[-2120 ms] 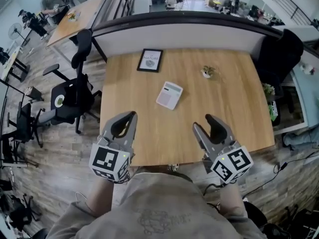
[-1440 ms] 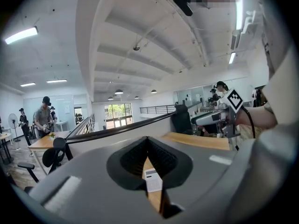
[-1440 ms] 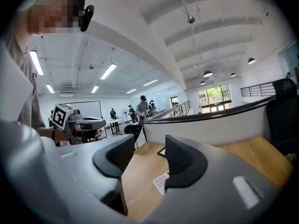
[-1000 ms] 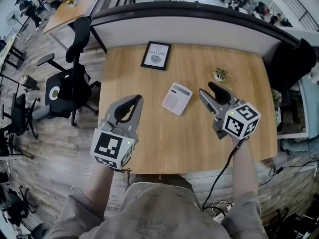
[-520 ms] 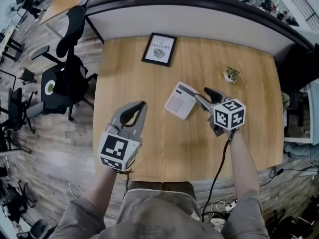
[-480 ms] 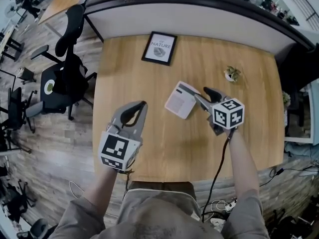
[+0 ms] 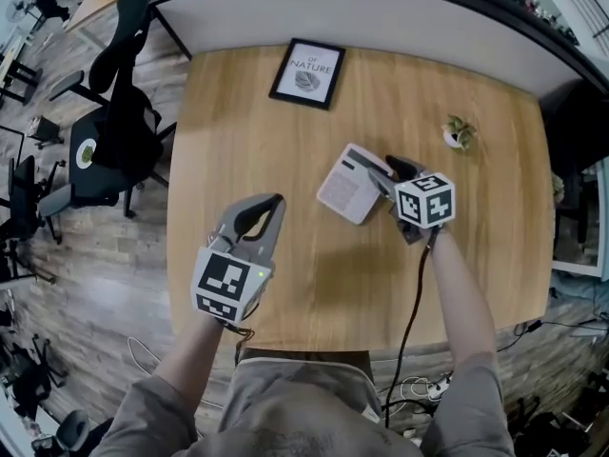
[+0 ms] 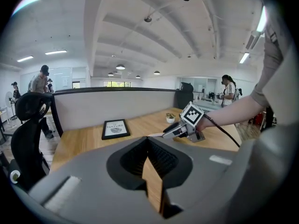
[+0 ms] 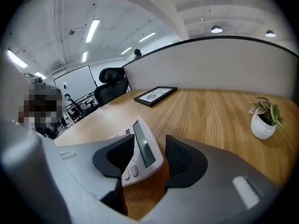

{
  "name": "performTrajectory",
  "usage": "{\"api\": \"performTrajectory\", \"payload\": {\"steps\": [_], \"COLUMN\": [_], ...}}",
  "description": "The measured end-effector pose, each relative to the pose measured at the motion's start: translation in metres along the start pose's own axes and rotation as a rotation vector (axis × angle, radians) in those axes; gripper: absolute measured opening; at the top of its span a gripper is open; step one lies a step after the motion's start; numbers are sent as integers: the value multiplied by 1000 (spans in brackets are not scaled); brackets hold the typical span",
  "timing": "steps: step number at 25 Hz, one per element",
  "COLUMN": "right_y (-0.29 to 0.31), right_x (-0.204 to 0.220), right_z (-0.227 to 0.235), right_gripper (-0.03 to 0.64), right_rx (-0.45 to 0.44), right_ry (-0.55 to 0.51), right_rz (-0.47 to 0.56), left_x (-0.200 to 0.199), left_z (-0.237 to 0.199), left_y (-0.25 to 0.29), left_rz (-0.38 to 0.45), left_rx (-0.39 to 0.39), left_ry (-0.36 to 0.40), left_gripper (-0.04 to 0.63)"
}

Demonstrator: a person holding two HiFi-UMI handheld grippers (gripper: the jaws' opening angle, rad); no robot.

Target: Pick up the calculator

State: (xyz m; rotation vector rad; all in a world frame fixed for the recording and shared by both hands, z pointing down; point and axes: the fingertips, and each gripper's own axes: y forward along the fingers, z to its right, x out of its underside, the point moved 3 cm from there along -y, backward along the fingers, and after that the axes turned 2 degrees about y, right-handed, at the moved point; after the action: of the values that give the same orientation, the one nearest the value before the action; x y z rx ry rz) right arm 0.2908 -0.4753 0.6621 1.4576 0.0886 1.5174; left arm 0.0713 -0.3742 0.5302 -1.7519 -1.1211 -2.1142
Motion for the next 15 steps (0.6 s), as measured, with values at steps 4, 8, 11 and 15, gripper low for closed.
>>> {"api": "performTrajectory", "payload": {"steps": [4,8,11,15], "right_y": [12,6,0,-10], "right_x": [6,13,18,15], "right_z": [0,-3,-14,-37], "right_gripper": [193,160,124,71], "right_rx": [-34,-51,-103,-191], "right_ry": [79,159,193,299], "right_rz": [4,-17,-24,30], "left_x": [7,6,7,9], "left_z": [2,7,10,8], "left_y": [5,3,0,-9], "left_rz": [-9,-10,-24,-46], "left_rx": [11,20,29,31], "left_ry": [-5,-15,-18,-3], "left_gripper": [2,2,2,2]}}
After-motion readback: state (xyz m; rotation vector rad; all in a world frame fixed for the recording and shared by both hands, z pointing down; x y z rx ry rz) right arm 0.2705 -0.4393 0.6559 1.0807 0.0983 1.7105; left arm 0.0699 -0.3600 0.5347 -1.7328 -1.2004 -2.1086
